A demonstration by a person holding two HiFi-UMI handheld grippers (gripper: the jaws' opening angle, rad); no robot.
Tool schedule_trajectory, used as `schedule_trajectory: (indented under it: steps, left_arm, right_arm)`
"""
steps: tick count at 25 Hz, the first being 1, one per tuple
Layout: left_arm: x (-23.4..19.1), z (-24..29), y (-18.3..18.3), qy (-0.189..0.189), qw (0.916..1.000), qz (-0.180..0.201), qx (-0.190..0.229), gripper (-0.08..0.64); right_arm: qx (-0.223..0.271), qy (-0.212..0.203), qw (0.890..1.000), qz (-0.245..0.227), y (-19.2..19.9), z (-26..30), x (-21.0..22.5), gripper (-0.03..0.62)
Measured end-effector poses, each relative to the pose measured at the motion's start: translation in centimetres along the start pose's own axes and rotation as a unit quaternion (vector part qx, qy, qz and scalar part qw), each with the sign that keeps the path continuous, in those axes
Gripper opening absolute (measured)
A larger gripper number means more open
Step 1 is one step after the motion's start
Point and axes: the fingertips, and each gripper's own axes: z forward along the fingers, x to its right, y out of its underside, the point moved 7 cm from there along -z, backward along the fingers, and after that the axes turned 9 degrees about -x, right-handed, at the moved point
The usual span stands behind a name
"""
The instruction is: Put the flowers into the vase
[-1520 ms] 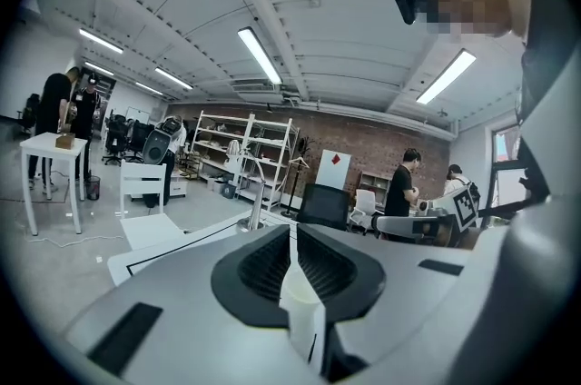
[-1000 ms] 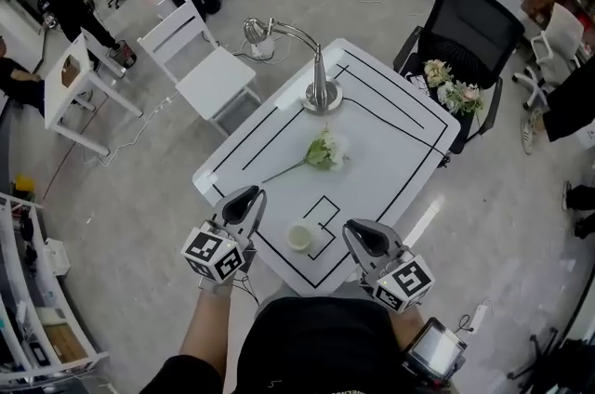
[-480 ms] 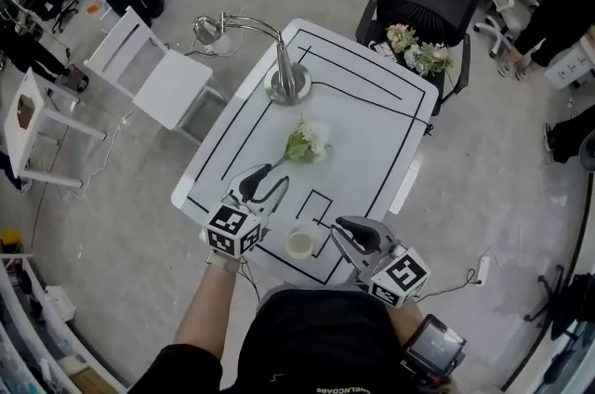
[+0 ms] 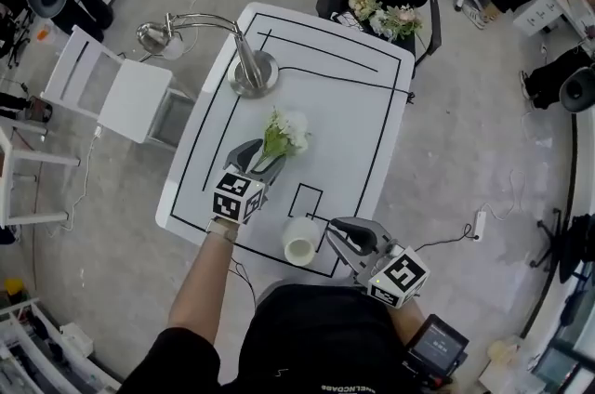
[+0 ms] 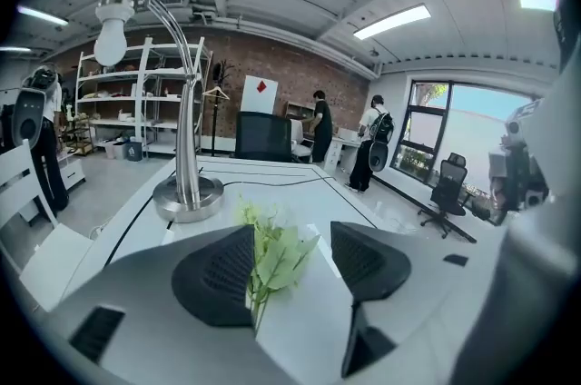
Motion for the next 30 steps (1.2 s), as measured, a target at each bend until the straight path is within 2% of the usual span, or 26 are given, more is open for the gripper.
schedule_trajectory:
  steps: [8, 11, 14, 19, 21, 26, 30]
  left_arm:
    - [-1.7, 5.4, 1.9, 0.021, 0.9974, -0.002, -0.069, 0.27]
    - [-1.9, 6.3, 2.5, 0.017, 0.9964, -0.005, -0.083, 0.27]
    - [-2.4, 6.6, 2.6, -0.001, 0.9963, -0.008, -0.085, 0.251]
    - [-2.6, 6.0, 2.3, -0.019, 0.9968, -0.012, -0.077, 0.095]
    - [-2.6, 5.5, 2.1, -0.023, 0.997, -0.012, -0.073, 0.057]
    - [-2.2, 3.9, 1.6, -0.026, 0.9977, -0.016, -0.061, 0.04]
    - [-1.6, 1.9, 0.9, -0.027, 0.9987, -0.03, -0.031, 0.037]
  right_arm:
    - [-0.004, 0.045, 0.999, 0.03, 1.1, -0.7, 0.3, 0.044]
    - [-0.003, 0.052, 0.998, 0.035, 1.2, -0.9, 0.6, 0.044]
    - [-0.004, 0.055, 0.998, 0.038, 1.4, -0.9, 1.0, 0.044]
    - [-0.006, 0.05, 0.998, 0.038, 1.3, -0.6, 1.1, 0.044]
    - [-0.006, 0.046, 0.998, 0.036, 1.2, -0.5, 1.1, 0.044]
    - [-0.007, 0.034, 0.999, 0.031, 1.1, -0.6, 1.1, 0.044]
    - [-0.009, 0.018, 1.0, 0.021, 0.9, -0.7, 1.1, 0.044]
